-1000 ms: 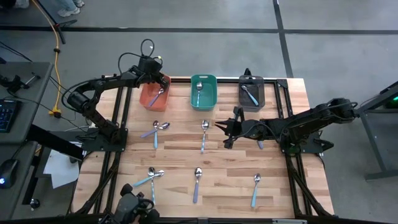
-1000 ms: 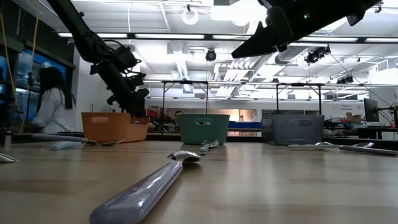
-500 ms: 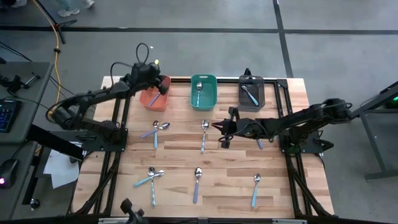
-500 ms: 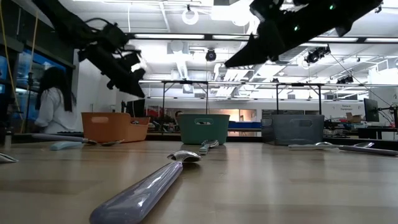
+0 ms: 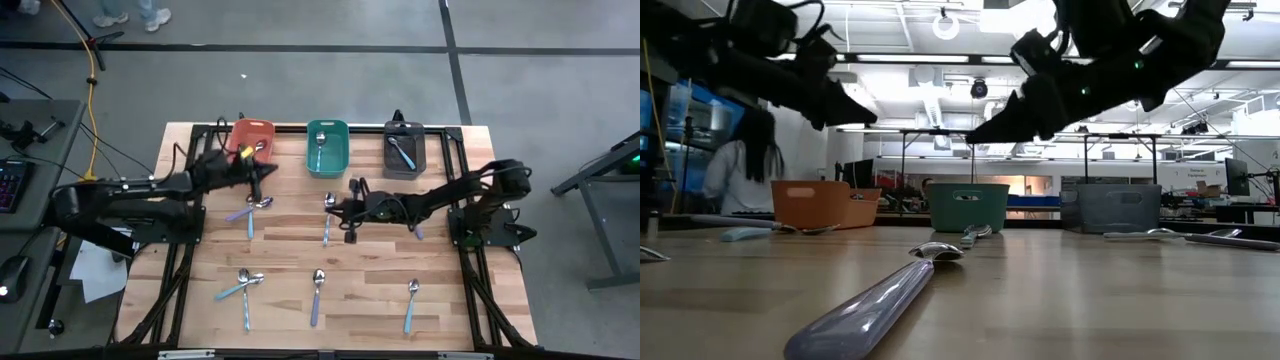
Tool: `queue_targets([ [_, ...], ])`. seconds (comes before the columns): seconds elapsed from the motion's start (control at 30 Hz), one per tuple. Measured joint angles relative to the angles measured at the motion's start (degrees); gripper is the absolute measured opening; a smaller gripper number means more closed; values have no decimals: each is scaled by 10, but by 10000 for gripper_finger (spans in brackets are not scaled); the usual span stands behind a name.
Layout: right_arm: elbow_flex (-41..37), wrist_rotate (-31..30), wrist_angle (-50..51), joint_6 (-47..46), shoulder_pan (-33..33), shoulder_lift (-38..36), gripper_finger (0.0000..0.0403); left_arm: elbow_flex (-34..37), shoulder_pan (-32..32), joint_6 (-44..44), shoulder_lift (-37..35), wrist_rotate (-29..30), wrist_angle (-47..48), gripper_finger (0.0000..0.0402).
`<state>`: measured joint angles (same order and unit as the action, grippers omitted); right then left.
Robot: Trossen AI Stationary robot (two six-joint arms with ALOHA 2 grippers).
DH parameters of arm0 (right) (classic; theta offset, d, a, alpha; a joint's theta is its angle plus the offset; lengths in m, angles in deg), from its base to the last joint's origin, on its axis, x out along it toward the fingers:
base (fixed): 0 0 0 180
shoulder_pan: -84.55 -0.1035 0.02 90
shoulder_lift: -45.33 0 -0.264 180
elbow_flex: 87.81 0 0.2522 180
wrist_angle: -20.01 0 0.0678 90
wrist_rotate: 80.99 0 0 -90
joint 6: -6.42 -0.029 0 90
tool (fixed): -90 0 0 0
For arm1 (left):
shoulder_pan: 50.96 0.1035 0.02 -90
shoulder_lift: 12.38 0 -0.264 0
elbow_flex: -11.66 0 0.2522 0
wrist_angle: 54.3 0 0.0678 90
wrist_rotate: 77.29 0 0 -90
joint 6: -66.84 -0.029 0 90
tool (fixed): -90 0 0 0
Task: Sort silverware by color (type)
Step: Put the blue spoon into the black bin
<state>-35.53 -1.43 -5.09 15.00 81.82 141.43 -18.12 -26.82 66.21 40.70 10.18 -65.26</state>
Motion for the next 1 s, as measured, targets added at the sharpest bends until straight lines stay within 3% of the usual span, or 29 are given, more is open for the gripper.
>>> queue_targets([
  [0.33, 0, 0, -13, -14, -50, 10, 0, 51, -171, -23, -17, 56, 8, 0],
  [0.53, 0, -24, 1, -23, -89, 11, 0, 51, -275, 21, -17, 68, 41, 0],
  [0.73, 0, -25, -50, -22, -106, 48, 0, 49, -389, 73, -17, 175, 101, 0],
  [0.87, 0, 16, -105, -37, -106, 102, 0, 22, -454, 129, -17, 231, 183, 0],
  [1.0, 0, 17, -141, -53, -107, 136, 0, -19, -515, 194, -17, 274, 286, 0],
])
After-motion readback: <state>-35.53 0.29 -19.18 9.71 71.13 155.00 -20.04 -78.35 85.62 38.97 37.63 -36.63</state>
